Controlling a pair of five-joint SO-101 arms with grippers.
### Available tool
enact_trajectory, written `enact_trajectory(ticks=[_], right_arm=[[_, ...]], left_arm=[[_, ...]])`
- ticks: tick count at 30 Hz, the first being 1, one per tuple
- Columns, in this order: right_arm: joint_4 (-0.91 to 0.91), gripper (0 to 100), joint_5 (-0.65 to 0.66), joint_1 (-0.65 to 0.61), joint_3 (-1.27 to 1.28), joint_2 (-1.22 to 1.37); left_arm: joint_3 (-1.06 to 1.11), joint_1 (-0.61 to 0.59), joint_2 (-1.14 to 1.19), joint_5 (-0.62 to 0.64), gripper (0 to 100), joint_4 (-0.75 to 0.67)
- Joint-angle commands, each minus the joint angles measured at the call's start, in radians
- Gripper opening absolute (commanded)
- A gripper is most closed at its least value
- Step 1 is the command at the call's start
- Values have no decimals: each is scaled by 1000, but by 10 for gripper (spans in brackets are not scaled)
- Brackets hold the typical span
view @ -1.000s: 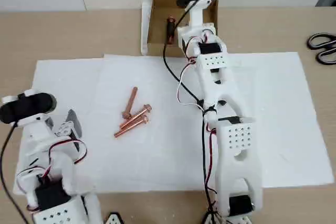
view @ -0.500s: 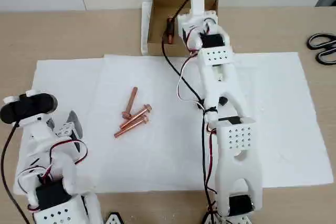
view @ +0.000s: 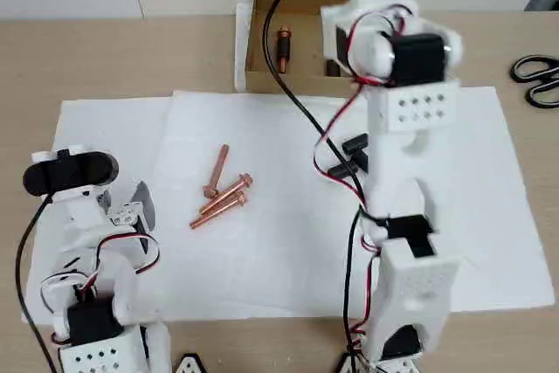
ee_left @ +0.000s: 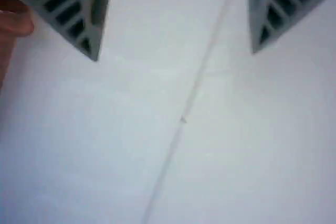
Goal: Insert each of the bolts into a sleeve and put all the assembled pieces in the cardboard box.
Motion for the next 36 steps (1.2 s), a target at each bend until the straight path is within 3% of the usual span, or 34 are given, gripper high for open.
enact_trajectory(ticks=[1, 17, 24, 27, 32, 36], right_arm=[[96, 155, 12, 12, 6, -124], [71, 156, 8, 12, 973, -746], [-318, 157, 14, 56, 1382, -751], [-407, 157, 138, 97, 1389, -739], [-397, 157, 419, 81, 1392, -641], [-423, 155, 477, 82, 1389, -530]], left_arm=[[-7, 8, -8, -8, 180, 5], [-5, 9, -8, -8, 180, 5], [-5, 9, -8, -8, 180, 5], [5, 9, -9, -8, 180, 5], [13, 8, -12, -8, 180, 2], [15, 8, -12, -8, 180, 2]])
